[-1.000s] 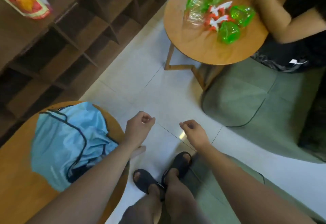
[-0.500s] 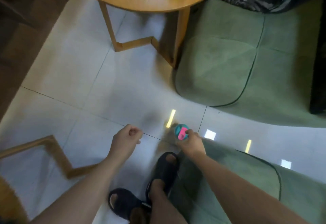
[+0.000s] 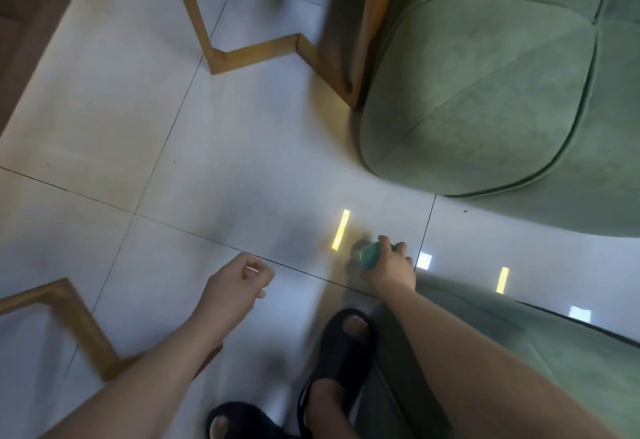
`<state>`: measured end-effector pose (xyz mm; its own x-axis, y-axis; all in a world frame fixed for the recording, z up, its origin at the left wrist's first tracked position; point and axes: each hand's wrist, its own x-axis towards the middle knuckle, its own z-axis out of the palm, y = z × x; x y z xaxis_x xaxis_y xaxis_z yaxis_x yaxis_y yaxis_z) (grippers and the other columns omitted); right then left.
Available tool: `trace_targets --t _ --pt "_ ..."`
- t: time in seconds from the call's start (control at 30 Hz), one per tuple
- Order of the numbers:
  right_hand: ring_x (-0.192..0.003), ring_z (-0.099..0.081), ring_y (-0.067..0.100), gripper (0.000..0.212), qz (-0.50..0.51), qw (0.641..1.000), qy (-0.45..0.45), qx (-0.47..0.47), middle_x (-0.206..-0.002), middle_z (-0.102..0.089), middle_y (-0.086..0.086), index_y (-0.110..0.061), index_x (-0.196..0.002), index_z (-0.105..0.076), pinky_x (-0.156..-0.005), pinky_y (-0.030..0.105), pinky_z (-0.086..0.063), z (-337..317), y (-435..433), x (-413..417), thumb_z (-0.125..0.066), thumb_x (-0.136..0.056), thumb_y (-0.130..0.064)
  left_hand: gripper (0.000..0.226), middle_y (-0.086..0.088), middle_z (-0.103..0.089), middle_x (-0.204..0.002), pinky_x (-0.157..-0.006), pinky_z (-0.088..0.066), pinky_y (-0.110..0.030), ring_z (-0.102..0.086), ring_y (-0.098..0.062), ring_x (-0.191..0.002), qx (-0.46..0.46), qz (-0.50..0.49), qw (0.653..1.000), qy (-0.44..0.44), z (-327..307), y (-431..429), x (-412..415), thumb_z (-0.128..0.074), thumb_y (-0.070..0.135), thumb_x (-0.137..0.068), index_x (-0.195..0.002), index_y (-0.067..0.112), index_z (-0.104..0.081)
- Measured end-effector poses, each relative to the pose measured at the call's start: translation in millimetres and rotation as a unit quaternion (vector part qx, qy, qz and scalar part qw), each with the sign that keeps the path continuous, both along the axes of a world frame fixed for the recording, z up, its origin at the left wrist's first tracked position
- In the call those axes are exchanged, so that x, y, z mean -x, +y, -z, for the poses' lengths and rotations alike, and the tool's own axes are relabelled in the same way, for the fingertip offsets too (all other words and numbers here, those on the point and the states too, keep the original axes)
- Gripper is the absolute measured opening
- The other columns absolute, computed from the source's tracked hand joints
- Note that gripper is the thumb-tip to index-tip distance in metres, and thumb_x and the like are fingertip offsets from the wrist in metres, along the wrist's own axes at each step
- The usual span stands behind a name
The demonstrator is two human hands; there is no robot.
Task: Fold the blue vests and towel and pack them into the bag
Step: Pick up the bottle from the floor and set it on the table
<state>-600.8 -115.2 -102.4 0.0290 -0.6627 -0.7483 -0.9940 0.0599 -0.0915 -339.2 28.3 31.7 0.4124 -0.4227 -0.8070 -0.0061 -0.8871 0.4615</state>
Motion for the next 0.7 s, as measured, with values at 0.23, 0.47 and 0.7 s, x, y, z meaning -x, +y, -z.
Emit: trace_targets --t 0.23,0.47,0.7 --pt "-0.109 -0.056 0.042 0.073 0.041 0.996 -0.056 0.047 -0.116 -0.043 0.006 -0.029 -0.134 -0.040 -0.082 0.044 -0.052 -49 6 -19 -0.072 -0.079 -0.065 0.022 0.002 -0.075 -0.099 -0.087 -0.062 -0.046 -0.077 -0.015 -0.090 0.022 -0.042 0.998 0.032 -19 -1 -4 -0.078 0.032 -0.092 -0.109 0.032 -0.066" --pt "-0.099 -0.062 0.024 0.078 0.002 0.966 -0.242 0.095 -0.118 -0.052 -0.006 -0.039 -0.128 -0.040 -0.079 0.038 -0.055 -228 20 -74 -0.085 -0.066 -0.052 0.055 -0.002 -0.058 -0.136 -0.092 -0.063 -0.052 -0.068 -0.027 -0.118 -0.003 -0.245 0.946 0.211 -111 -10 -5 -0.077 0.060 -0.088 -0.132 0.036 -0.053" --pt "-0.102 -0.058 0.011 0.085 -0.156 0.911 -0.371 0.091 -0.120 -0.053 -0.012 -0.039 -0.139 -0.041 -0.084 0.024 -0.054 -429 30 -128 -0.089 -0.070 -0.056 0.058 -0.016 -0.073 -0.123 -0.089 -0.063 -0.049 -0.075 -0.035 -0.107 0.057 -0.371 0.873 0.312 -248 3 -33 -0.070 0.069 -0.088 -0.128 0.028 -0.061"
